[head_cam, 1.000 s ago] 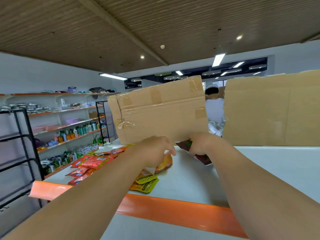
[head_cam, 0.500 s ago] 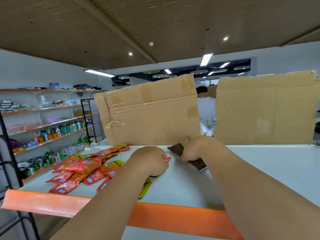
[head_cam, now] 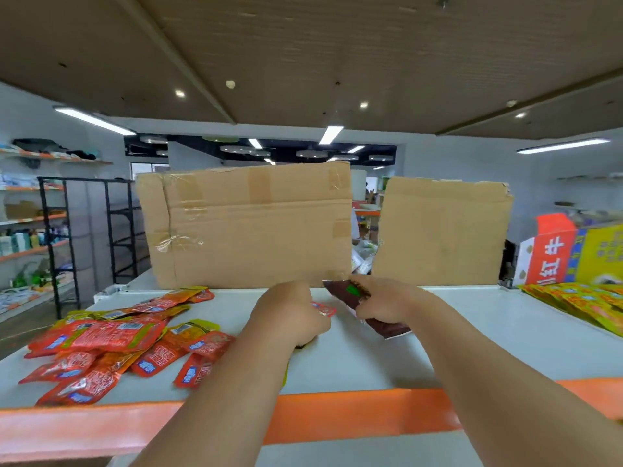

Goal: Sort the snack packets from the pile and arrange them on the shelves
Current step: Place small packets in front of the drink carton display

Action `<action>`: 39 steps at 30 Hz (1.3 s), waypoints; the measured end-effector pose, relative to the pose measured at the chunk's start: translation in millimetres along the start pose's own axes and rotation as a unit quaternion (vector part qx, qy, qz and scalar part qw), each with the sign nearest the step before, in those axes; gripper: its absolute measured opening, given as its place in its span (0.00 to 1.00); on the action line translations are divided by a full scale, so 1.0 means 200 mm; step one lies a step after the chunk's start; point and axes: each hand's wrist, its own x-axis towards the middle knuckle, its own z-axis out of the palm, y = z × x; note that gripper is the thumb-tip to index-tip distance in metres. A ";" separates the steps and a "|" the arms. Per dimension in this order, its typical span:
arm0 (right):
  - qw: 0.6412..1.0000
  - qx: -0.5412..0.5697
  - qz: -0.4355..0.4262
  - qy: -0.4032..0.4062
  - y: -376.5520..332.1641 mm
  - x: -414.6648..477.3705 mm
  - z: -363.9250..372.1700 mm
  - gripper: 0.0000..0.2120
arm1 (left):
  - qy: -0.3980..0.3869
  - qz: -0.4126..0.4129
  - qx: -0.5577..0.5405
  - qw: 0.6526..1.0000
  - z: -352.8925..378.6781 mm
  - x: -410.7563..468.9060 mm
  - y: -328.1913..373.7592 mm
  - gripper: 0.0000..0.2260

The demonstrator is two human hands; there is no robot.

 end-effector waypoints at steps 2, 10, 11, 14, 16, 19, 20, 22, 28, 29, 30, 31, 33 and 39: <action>0.998 0.033 0.032 0.052 0.07 -0.10 -0.03 0.27 | 0.018 0.030 -0.035 0.999 0.00 -0.01 0.03 0.16; 0.964 0.034 0.131 0.229 0.31 -0.66 -0.27 0.36 | 0.042 0.186 -0.106 0.976 -0.05 -0.12 0.31 0.24; 0.960 0.022 0.146 0.237 0.35 -0.74 -0.31 0.36 | 0.041 0.199 -0.120 0.972 -0.04 -0.15 0.37 0.24; 0.947 -0.009 0.189 0.259 0.46 -0.99 -0.40 0.36 | 0.028 0.249 -0.157 0.955 -0.01 -0.26 0.57 0.26; 0.937 -0.009 0.216 0.275 0.55 -1.16 -0.45 0.36 | 0.015 0.282 -0.174 0.943 0.02 -0.34 0.72 0.25; 0.923 -0.015 0.253 0.289 0.72 -1.42 -0.50 0.37 | 0.000 0.323 -0.191 0.927 0.10 -0.47 0.95 0.23; 0.919 -0.015 0.263 0.294 0.78 -1.50 -0.52 0.38 | -0.003 0.336 -0.195 0.921 0.14 -0.51 1.03 0.23; 0.910 -0.009 0.285 0.301 0.90 -1.67 -0.53 0.38 | -0.009 0.362 -0.203 0.910 0.21 -0.60 1.20 0.23; 0.900 -0.016 0.337 0.276 1.30 -2.10 -0.56 0.38 | -0.058 0.408 -0.210 0.887 0.48 -0.87 1.74 0.24; 0.898 -0.019 0.346 0.271 1.37 -2.16 -0.57 0.38 | -0.067 0.409 -0.210 0.885 0.53 -0.91 1.81 0.24; 0.896 -0.021 0.354 0.267 1.44 -2.21 -0.57 0.38 | -0.071 0.410 -0.208 0.885 0.58 -0.96 1.89 0.23; 0.895 -0.022 0.359 0.264 1.51 -2.26 -0.57 0.37 | -0.074 0.411 -0.205 0.885 0.63 -1.00 1.96 0.24; 0.894 -0.019 0.365 0.260 1.65 -2.35 -0.56 0.37 | -0.075 0.413 -0.203 0.885 0.73 -1.06 2.08 0.24; 0.899 0.007 0.370 0.233 2.00 -2.48 -0.48 0.36 | -0.103 0.389 -0.219 0.889 1.01 -1.18 2.32 0.25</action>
